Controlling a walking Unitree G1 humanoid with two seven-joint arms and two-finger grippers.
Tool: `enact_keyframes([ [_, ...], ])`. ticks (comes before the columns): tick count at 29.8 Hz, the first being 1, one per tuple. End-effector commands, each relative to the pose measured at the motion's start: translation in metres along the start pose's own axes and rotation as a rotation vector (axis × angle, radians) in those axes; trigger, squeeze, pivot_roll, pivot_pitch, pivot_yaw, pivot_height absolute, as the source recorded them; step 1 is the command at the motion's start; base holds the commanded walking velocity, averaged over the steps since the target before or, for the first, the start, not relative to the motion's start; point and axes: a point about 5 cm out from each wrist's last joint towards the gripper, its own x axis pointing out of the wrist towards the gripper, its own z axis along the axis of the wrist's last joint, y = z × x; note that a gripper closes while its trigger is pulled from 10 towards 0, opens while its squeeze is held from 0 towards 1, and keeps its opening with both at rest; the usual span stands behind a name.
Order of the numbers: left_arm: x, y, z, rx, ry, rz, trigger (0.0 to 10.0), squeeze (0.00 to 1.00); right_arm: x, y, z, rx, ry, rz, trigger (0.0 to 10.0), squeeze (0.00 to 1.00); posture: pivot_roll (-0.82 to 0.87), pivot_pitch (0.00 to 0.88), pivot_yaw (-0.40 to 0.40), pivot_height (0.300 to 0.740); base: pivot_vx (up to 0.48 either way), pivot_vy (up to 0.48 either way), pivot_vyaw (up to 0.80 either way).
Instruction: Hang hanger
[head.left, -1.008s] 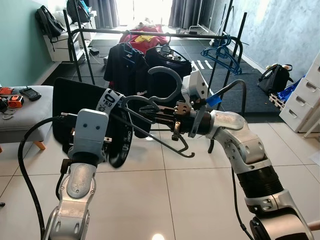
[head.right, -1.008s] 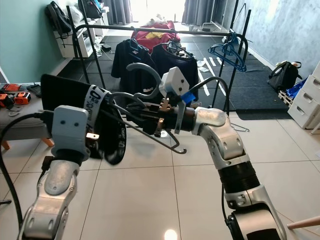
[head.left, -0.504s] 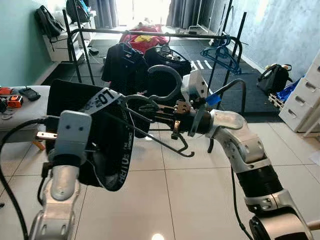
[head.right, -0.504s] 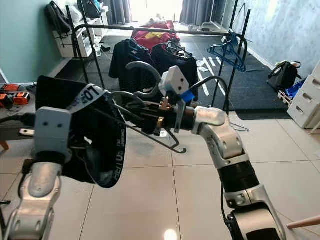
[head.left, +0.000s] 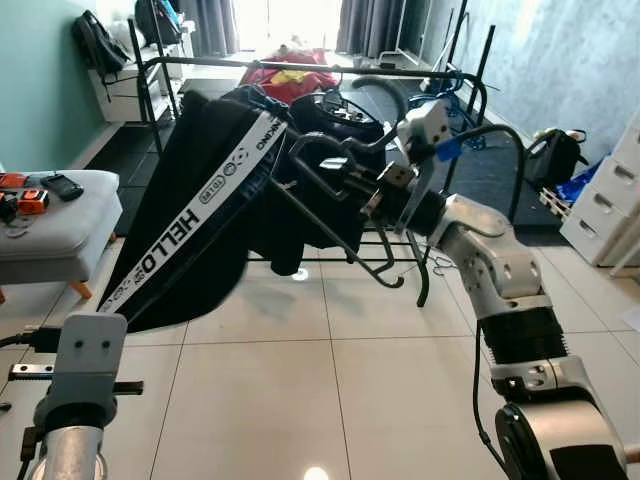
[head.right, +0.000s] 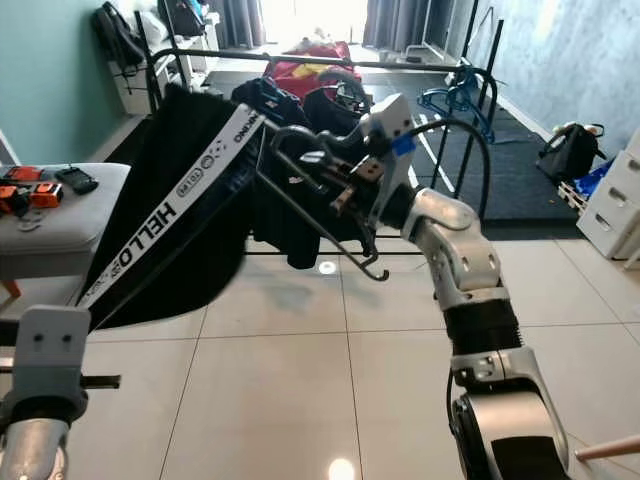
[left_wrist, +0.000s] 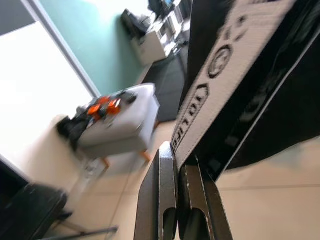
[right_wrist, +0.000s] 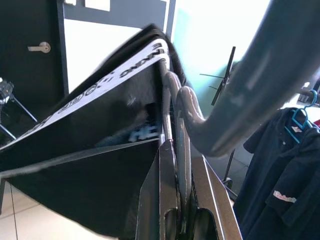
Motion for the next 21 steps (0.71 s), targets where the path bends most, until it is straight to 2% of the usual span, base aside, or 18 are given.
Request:
enact_keyframes([
  [1,-0.002,-0.008,0.006,-0.045,-0.026,-0.040,1.3,0.00,0.000,-0.003,0.005,0.001,-0.036,-0.021,10.0,0.00,-0.01,0.000,-0.049,0.740,0.000,0.000,0.00],
  [2,-0.002,-0.008,0.006,-0.045,-0.026,-0.040,1.3,0.00,0.000,-0.003,0.005,0.001,-0.036,-0.021,10.0,0.00,-0.01,0.000,-0.049,0.740,0.000,0.000,0.00],
  [4,0.003,-0.032,0.027,-0.152,-0.134,-0.169,4.0,0.00,0.004,0.001,0.001,0.006,-0.019,-0.007,10.0,0.00,-0.01,0.000,-0.050,0.740,0.000,0.000,0.00],
  [5,0.003,-0.032,0.027,-0.152,-0.134,-0.169,4.0,0.00,0.004,0.001,0.001,0.006,-0.019,-0.007,10.0,0.00,-0.01,0.000,-0.050,0.740,0.000,0.000,0.00],
  [6,0.003,-0.044,0.038,-0.179,-0.188,-0.250,5.0,0.00,0.005,0.002,-0.001,0.006,-0.009,-0.005,10.0,0.00,-0.02,0.000,-0.047,0.740,0.000,0.000,0.00],
  [7,0.003,-0.044,0.038,-0.179,-0.188,-0.250,5.0,0.00,0.005,0.002,-0.001,0.006,-0.009,-0.005,10.0,0.00,-0.02,0.000,-0.047,0.740,0.000,0.000,0.00],
  [8,0.001,-0.054,0.044,-0.207,-0.218,-0.309,5.0,0.00,0.005,0.002,-0.002,0.007,0.000,-0.008,10.0,0.00,-0.02,0.000,-0.045,0.740,0.000,0.000,0.00],
  [11,-0.002,-0.060,0.047,-0.226,-0.232,-0.347,5.0,0.00,0.005,0.001,-0.003,0.009,0.007,-0.017,10.0,0.00,-0.02,0.000,-0.045,0.740,0.000,0.000,0.00],
  [12,-0.009,-0.067,0.049,-0.283,-0.243,-0.420,6.0,0.00,0.005,-0.003,-0.007,0.012,0.035,-0.052,10.0,0.00,-0.02,0.000,-0.047,0.740,0.000,0.000,0.00],
  [16,-0.012,-0.068,0.051,-0.317,-0.257,-0.455,6.0,0.00,0.005,-0.006,-0.011,0.012,0.056,-0.074,10.0,0.00,-0.02,0.000,-0.047,0.740,0.000,0.000,0.00],
  [17,-0.019,-0.074,0.053,-0.368,-0.253,-0.553,10.0,0.00,0.006,-0.004,-0.011,0.020,0.048,-0.060,10.0,0.00,-0.02,0.001,-0.048,0.740,0.000,0.000,0.00],
  [18,-0.019,-0.074,0.053,-0.368,-0.253,-0.553,10.0,0.00,0.006,-0.004,-0.011,0.020,0.048,-0.060,10.0,0.00,-0.02,0.001,-0.048,0.740,0.000,0.000,0.00],
  [19,-0.024,-0.078,0.055,-0.406,-0.252,-0.627,10.0,0.00,0.006,-0.003,-0.011,0.025,0.042,-0.050,10.0,0.00,-0.02,0.001,-0.048,0.740,0.000,0.000,0.00],
  [20,-0.024,-0.078,0.055,-0.406,-0.252,-0.627,10.0,0.00,0.006,-0.003,-0.011,0.025,0.042,-0.050,10.0,0.00,-0.02,0.001,-0.048,0.740,0.000,0.000,0.00],
  [21,-0.033,-0.086,0.051,-0.401,-0.225,-0.748,10.0,0.00,0.007,0.002,-0.007,0.041,0.011,-0.008,10.0,0.00,-0.02,0.001,-0.046,0.740,0.000,0.000,0.00],
])
